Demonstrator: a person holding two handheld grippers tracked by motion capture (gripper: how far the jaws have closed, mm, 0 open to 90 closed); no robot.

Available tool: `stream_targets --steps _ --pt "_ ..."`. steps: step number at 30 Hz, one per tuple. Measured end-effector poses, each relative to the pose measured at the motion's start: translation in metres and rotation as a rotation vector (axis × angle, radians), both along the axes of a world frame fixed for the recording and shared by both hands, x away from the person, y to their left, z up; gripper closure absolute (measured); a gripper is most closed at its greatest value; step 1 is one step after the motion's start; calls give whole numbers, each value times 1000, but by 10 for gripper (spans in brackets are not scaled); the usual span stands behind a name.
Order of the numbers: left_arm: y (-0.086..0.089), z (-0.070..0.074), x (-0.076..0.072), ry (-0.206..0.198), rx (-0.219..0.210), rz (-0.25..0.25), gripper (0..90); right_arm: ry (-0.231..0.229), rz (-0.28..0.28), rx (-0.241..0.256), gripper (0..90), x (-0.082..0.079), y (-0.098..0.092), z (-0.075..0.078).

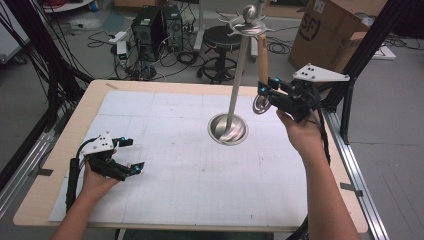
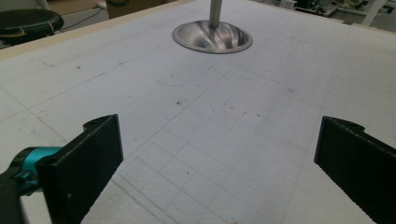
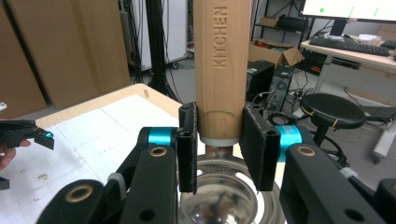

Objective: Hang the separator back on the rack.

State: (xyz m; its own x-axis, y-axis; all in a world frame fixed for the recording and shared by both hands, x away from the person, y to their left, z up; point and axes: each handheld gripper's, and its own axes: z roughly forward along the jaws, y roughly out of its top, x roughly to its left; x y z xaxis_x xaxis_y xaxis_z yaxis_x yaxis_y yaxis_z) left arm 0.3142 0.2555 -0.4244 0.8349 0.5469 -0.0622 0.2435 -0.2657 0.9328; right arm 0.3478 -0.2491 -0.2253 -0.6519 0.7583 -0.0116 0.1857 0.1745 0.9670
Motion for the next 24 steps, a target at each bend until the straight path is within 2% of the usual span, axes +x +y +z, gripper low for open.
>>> stream_targets --steps 24 --pt "0 -1 0 0 5 0 17 27 -2 -7 686 16 3 -4"
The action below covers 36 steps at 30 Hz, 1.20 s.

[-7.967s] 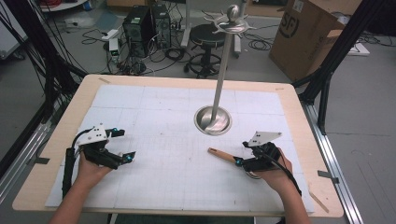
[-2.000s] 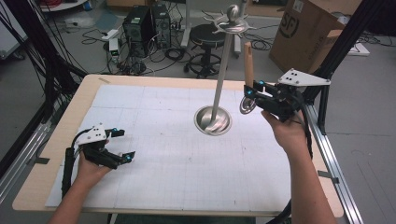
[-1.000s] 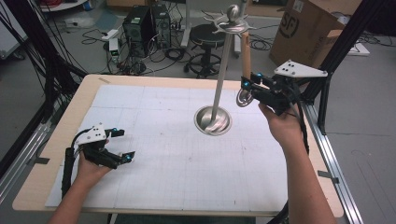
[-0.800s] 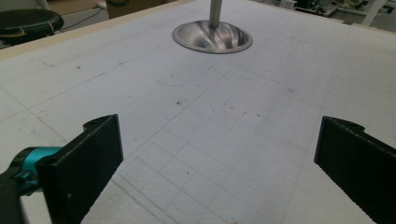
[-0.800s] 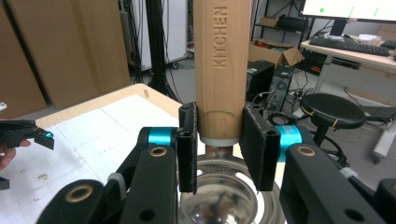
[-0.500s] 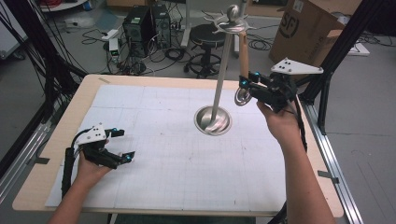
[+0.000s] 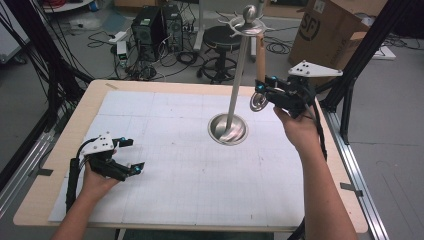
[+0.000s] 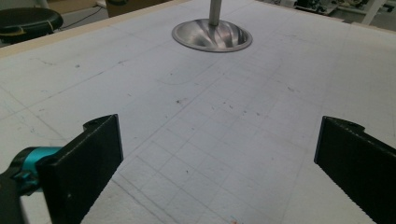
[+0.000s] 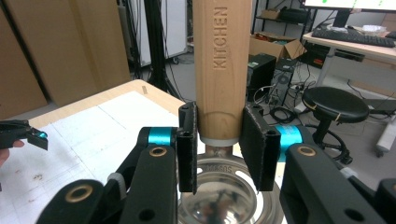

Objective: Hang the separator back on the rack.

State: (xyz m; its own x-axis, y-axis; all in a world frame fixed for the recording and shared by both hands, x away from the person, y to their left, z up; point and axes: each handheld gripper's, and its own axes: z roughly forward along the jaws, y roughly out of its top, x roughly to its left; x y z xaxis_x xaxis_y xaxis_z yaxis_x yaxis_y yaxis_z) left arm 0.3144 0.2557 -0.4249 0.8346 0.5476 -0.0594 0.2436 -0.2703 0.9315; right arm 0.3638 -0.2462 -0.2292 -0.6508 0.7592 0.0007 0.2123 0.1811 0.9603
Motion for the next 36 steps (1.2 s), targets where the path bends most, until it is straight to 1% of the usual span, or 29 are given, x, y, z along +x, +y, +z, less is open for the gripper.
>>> stream_targets --steps 3,14,15,16,17,18,21,25,31,33,34,35,36 --pt "1 0 0 1 3 1 17 12 6 -5 685 2 2 -2" --pt "0 -1 0 3 5 2 17 14 30 -9 675 4 6 -3" --pt "0 -1 0 3 6 3 17 13 33 -8 670 4 6 -3" --pt "0 -1 0 2 8 1 17 10 36 -6 625 3 7 -3" --pt "0 -1 0 3 8 1 17 10 36 -6 625 3 7 -3" --pt "0 -1 0 3 8 2 17 -5 37 -11 610 3 7 -2" --pt "0 -1 0 3 7 1 17 -10 37 -16 607 2 7 -2" --pt "0 -1 0 3 7 1 17 -15 36 -9 596 -1 5 -1" --pt "0 -1 0 4 4 1 17 -21 44 -15 562 -6 4 -1" --pt "0 -1 0 4 4 -1 17 -23 55 -27 552 -8 5 -2" --pt "0 -1 0 3 4 -1 17 -27 71 -37 543 -10 5 -2" --pt "0 -1 0 3 4 0 17 -27 71 -37 543 -10 5 -2" --pt "0 -1 0 5 5 1 17 -35 84 -47 515 -14 5 -2"
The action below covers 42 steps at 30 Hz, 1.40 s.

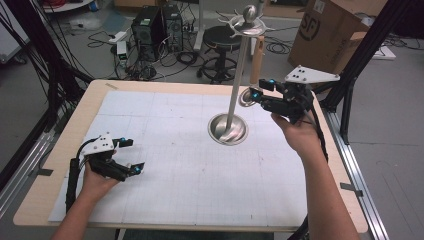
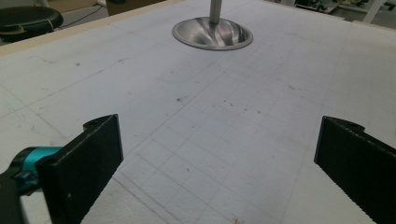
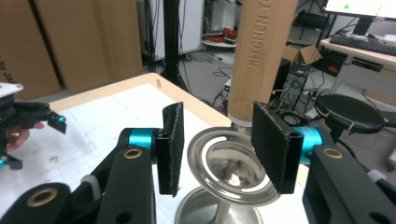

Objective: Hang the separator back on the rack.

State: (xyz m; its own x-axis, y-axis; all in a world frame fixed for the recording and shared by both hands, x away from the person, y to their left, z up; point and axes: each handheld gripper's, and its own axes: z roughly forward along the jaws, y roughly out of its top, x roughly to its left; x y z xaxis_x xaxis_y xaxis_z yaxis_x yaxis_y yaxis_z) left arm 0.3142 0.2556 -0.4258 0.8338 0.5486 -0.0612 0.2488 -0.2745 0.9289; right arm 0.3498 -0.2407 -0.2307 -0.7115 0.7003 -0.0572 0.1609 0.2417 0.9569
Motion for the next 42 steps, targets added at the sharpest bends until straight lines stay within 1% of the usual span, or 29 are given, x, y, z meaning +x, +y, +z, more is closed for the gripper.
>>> stream_targets --steps 4,5,6,7,11,14,18,19,23,24,25,26,30,32,35,38,40,42 --pt "0 0 0 -2 -2 1 17 -4 16 -1 494 -6 -1 0" --pt "0 0 0 -1 -1 1 17 -10 15 -5 490 -8 -1 0" --pt "0 0 0 -1 -1 1 17 -15 18 4 488 -12 -3 -2" --pt "0 0 0 -1 0 1 17 -15 18 4 488 -12 -3 -2" --pt "-1 0 0 1 5 -2 17 -9 29 8 480 -16 -9 -8" --pt "-1 0 0 0 5 -3 17 5 41 13 471 -20 -12 -13" --pt "-1 0 0 2 5 -4 17 13 63 17 459 -24 -18 -23" --pt "-1 0 0 1 7 -4 17 24 70 21 454 -26 -21 -28" --pt "-1 0 0 1 6 -4 17 29 78 27 454 -29 -25 -37" --pt "-1 0 0 1 5 -4 17 27 86 38 454 -32 -28 -44" --pt "-1 0 0 1 4 -4 17 31 87 50 453 -34 -30 -47" --pt "-1 0 0 1 9 -5 17 31 87 50 453 -34 -30 -47" --pt "-1 0 -1 2 13 -11 17 37 87 70 444 -37 -37 -62" --pt "-1 -1 -1 5 8 -9 17 34 86 80 439 -40 -40 -69" --pt "-1 -1 -1 6 7 -6 17 34 95 68 434 -46 -42 -76" --pt "-2 -1 -1 4 13 -9 17 30 116 57 434 -51 -42 -84" --pt "-2 -1 -1 4 12 -9 17 27 117 55 434 -51 -43 -86" --pt "-1 -1 -1 5 10 -11 17 37 119 61 434 -52 -43 -89"
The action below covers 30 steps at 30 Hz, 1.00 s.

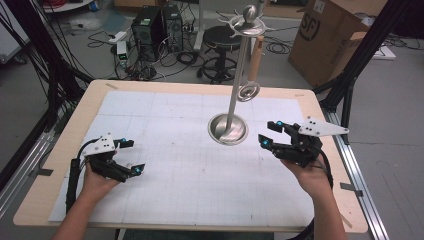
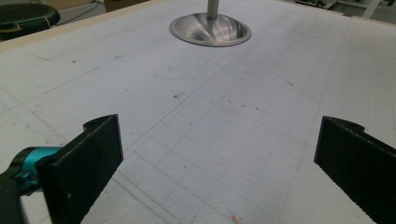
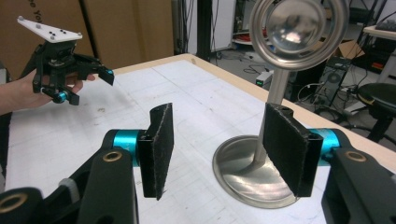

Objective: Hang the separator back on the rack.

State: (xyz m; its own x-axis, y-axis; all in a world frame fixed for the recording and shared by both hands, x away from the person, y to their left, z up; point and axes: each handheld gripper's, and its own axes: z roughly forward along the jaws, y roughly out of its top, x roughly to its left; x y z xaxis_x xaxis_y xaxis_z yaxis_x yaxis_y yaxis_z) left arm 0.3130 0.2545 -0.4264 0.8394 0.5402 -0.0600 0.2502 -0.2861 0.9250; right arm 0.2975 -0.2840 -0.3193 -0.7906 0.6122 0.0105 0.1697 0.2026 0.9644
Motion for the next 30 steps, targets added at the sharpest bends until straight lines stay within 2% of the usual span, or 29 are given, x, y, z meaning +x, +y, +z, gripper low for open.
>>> stream_targets --steps 10,20,30 --pt "-1 0 -1 -3 -5 -9 17 17 21 11 405 -1 0 -12" --pt "-1 0 0 -4 -8 -11 17 44 45 -6 384 1 4 -23" --pt "1 1 0 -3 -20 -4 17 71 81 -17 320 5 6 -33"
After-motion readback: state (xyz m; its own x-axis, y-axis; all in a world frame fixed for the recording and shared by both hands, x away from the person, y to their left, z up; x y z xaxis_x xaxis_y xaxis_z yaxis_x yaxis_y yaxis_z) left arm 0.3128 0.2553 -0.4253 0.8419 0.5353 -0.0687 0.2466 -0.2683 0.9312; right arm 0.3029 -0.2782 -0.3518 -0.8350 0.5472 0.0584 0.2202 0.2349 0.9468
